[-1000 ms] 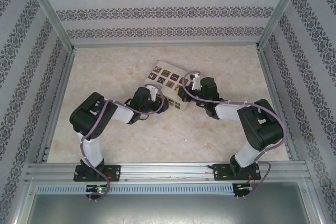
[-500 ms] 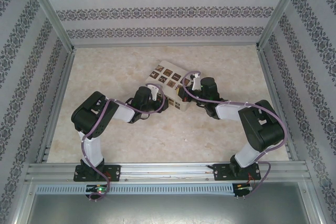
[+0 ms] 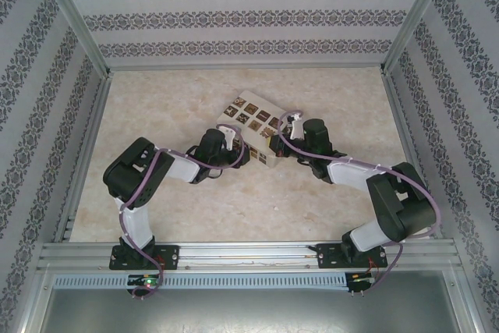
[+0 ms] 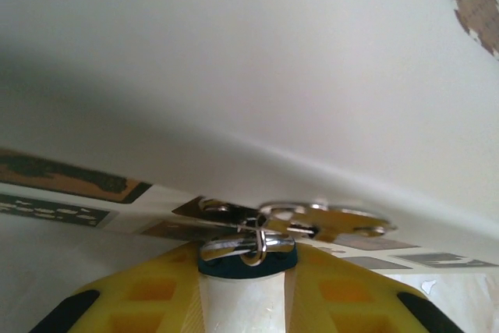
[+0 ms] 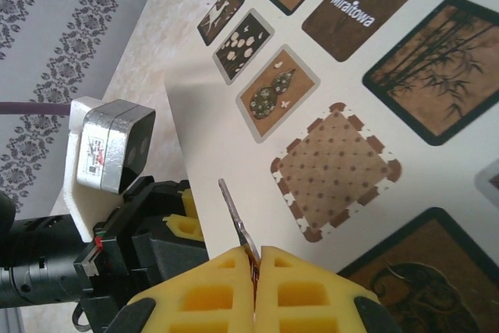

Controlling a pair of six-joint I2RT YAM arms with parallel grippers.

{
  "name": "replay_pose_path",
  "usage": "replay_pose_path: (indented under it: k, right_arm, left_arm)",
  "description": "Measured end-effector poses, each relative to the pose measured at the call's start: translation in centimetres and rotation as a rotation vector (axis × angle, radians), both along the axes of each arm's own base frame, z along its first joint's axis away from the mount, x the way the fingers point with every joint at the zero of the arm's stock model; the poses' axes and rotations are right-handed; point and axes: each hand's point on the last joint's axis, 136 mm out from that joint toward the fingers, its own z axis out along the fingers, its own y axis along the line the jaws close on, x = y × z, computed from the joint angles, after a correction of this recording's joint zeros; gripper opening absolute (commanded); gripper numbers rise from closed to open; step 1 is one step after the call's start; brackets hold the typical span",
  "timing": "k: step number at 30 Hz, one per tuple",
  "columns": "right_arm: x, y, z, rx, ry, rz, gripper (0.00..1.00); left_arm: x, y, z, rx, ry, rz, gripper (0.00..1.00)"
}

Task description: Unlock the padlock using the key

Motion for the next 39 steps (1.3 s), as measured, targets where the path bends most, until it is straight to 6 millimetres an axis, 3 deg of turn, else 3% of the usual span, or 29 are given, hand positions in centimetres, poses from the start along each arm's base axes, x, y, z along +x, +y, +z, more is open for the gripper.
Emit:
replay_pose_path:
  k: [9,13,21,26,31,39]
  right_arm:
    - [-2.7,-0.7,1.0,-0.003,-0.04,0.04,0.0]
    - [-5.0,-0.4,1.2,-0.026,-0.101,0.098,0.0]
    - [-9.6,1.0,-0.6,-0.121,-0.205,0.239,0.0]
    - [-11.9,1.3,-3.2,-0.21,-0.217,0.303,0.0]
    - [-12.5,0.7,-4.4,-0.266,-0.219,0.29,0.0]
    - [-10.9,-0.6,-5.1,-0.316,-0.196,0.217,0.0]
  left_arm:
    - [-1.8,-0.2,1.9,-0.05,0.083,0.013,0.26]
    - [-2.5,-0.5,2.3,-0.088,0.147,0.019,0.26]
    - [-4.0,-0.7,1.4,-0.121,0.308,0.032,0.25]
    - [-3.5,-1.7,2.8,-0.156,0.32,0.025,0.25]
    - [-3.3,-2.2,3.4,-0.163,0.315,0.019,0.24]
    - [-3.4,-2.0,3.1,-0.155,0.333,0.026,0.24]
